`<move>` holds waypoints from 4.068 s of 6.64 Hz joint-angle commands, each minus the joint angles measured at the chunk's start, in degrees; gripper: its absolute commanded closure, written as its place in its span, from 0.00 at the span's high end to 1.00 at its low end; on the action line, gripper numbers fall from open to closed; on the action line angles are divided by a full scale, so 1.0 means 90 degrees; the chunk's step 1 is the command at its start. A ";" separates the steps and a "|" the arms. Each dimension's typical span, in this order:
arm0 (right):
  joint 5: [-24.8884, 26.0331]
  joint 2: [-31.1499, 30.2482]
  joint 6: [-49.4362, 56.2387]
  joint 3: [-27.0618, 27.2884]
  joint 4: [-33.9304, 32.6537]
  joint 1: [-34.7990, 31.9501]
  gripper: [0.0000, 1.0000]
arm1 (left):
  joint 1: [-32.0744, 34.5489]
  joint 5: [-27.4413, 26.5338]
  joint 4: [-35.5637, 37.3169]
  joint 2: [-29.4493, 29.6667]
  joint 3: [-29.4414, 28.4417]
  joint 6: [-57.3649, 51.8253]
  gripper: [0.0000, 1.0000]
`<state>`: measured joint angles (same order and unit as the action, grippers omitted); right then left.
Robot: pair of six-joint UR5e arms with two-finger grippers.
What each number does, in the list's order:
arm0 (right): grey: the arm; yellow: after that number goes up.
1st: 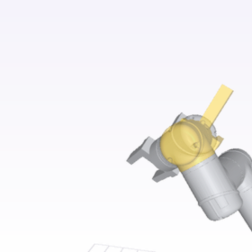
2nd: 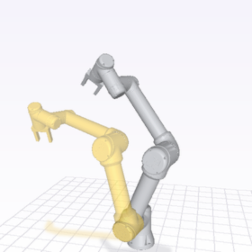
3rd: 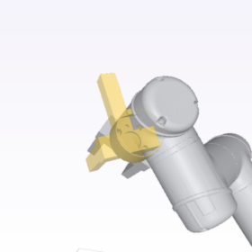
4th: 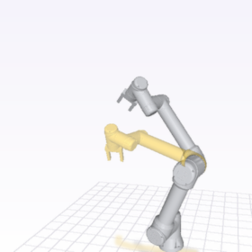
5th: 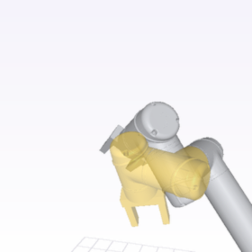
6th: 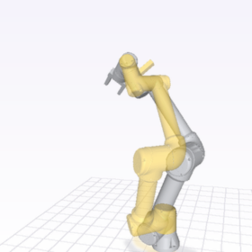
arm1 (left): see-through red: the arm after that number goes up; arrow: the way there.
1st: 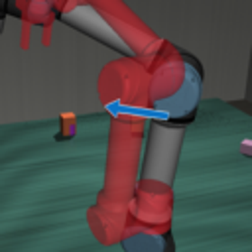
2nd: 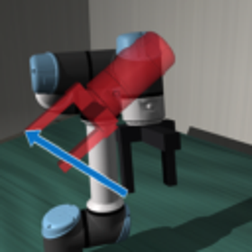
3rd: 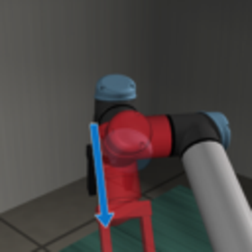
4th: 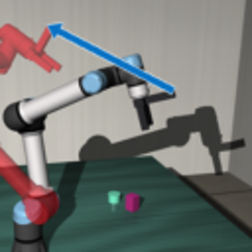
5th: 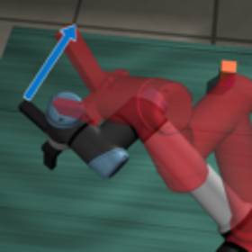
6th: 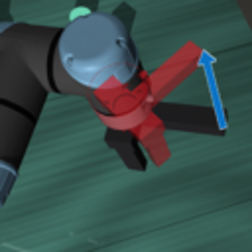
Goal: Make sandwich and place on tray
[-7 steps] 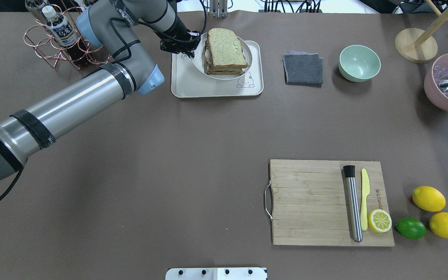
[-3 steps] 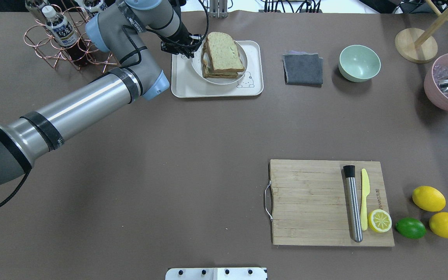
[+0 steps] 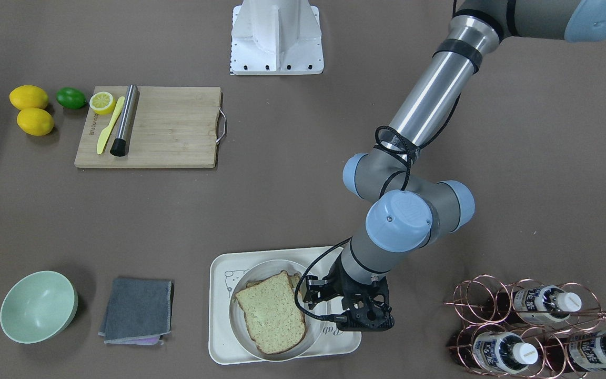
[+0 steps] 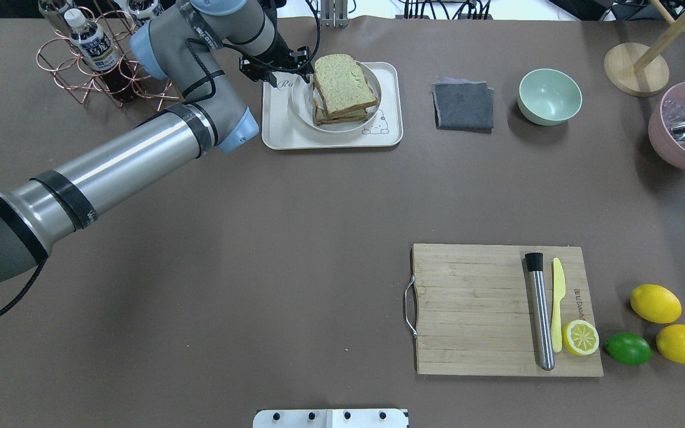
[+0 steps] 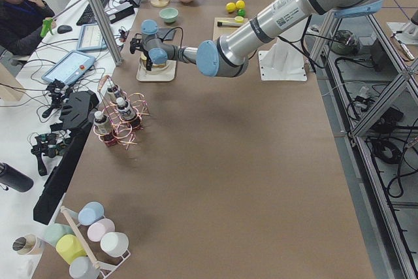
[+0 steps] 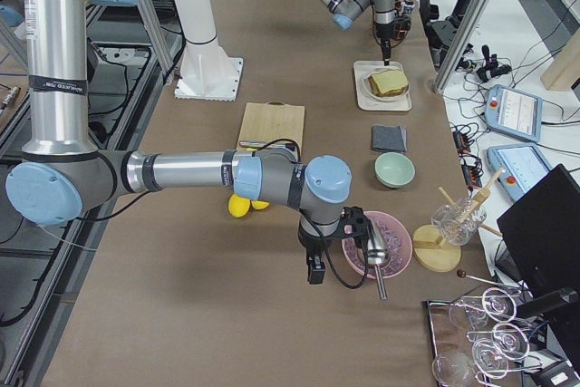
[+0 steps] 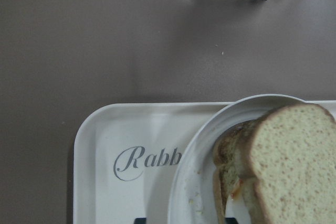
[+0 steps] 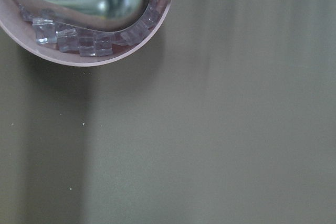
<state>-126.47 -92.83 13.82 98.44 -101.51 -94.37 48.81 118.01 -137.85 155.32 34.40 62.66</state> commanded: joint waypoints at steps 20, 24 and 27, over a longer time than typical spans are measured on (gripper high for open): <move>-0.0039 -0.0145 0.0007 0.0010 0.0000 0.0007 1.00 | 0.5241 0.1565 0.6117 -0.7970 0.6382 -0.9804 0.99; -0.0059 -0.0144 -0.0012 0.0020 0.0010 0.0007 1.00 | 0.5241 0.1565 0.6049 -0.7970 0.6353 -0.9746 0.99; -0.0059 -0.0154 -0.0002 0.0048 0.0010 0.0007 1.00 | 0.5241 0.1536 0.6030 -0.7922 0.6257 -0.9746 0.99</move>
<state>-127.00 -94.21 13.83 98.66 -101.43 -94.31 95.98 131.99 -83.51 83.70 91.40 -25.09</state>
